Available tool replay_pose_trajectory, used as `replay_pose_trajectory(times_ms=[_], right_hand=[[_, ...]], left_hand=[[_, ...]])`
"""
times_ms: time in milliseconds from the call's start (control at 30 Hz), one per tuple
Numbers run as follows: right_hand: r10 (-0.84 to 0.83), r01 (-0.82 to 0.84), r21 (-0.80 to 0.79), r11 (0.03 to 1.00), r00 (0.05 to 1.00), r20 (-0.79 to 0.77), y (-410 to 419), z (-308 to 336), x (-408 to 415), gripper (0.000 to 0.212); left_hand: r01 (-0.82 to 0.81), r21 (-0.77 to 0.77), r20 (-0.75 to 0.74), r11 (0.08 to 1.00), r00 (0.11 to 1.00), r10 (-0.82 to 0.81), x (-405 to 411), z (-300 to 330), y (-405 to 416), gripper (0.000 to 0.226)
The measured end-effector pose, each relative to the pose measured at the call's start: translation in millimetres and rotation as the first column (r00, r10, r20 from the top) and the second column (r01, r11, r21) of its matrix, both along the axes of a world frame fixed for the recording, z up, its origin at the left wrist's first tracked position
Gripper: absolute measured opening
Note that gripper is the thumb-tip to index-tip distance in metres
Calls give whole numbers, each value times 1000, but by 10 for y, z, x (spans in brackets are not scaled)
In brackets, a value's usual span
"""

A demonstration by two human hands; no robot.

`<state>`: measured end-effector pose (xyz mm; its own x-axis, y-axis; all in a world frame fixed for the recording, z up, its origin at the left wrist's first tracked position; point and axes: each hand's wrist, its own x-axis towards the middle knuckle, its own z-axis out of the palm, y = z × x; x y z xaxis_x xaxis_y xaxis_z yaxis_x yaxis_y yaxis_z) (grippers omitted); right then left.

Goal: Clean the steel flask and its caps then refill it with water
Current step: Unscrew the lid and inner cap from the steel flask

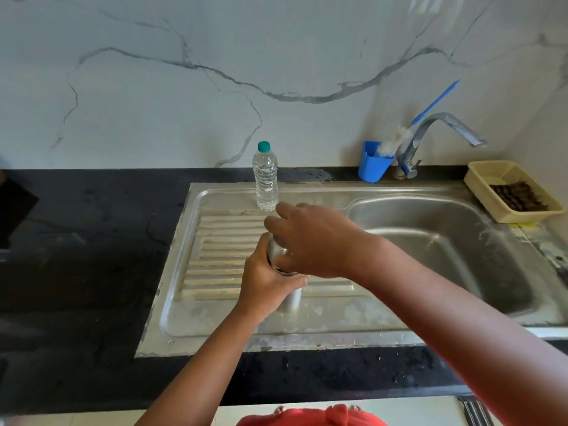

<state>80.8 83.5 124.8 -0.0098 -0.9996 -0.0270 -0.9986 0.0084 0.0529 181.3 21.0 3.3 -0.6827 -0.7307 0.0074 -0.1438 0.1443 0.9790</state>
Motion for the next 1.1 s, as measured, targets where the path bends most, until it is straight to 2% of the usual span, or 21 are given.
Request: replay_pose_trajectory(times_ms=[67, 133, 200, 267, 367, 433, 533, 700, 767, 833, 933, 1033, 1100], right_hand=[[100, -102, 28, 994, 993, 56, 16, 8, -74, 35], [150, -161, 49, 986, 973, 174, 46, 10, -122, 47], [79, -108, 77, 991, 946, 316, 90, -8, -149, 62], [-62, 45, 53, 998, 917, 395, 123, -36, -112, 68], [-240, 251, -28, 967, 947, 212, 93, -88, 0, 57], [-223, 235, -59, 970, 962, 157, 75, -98, 44, 46], [-103, 118, -64, 991, 975, 194, 93, -90, -6, 37], [23, -22, -7, 1000, 939, 342, 101, -64, -104, 50], [19, -32, 24, 999, 907, 421, 123, -72, -107, 59], [-104, 102, 28, 994, 881, 462, 140, -76, -60, 65], [-282, 306, -57, 950, 924, 260, 111, -129, 6, 60], [-177, 205, -104, 973, 957, 229, 107, -109, 20, 40], [-65, 87, -72, 994, 963, 262, 127, -65, -27, 45]], left_hand=[[-12, -8, 4, 1000, 1000, 12, -4, -24, -1, 62], [-20, -17, -15, 1000, 1000, 20, -8, -26, 13, 63], [-37, -13, -36, 999, 999, 36, -6, -25, 19, 59], [-36, -4, -30, 999, 999, 36, 4, -24, 12, 53], [-15, 2, -24, 1000, 1000, 15, 25, -37, 6, 52], [-26, -15, -25, 1000, 999, 26, 26, -17, 16, 60], [-47, -43, -34, 998, 998, 45, 16, -14, 23, 66], [-42, -45, -35, 998, 999, 40, 4, -46, 28, 63], [-54, -36, -54, 998, 997, 52, -1, -38, 34, 57], [-47, -42, -65, 998, 997, 44, -1, -25, 39, 54], [-36, -65, -59, 997, 998, 32, 6, -48, 23, 62], [-35, -98, -36, 995, 999, 31, 8, -56, 18, 63], [-38, -88, -26, 995, 999, 35, -1, -63, 22, 62]])
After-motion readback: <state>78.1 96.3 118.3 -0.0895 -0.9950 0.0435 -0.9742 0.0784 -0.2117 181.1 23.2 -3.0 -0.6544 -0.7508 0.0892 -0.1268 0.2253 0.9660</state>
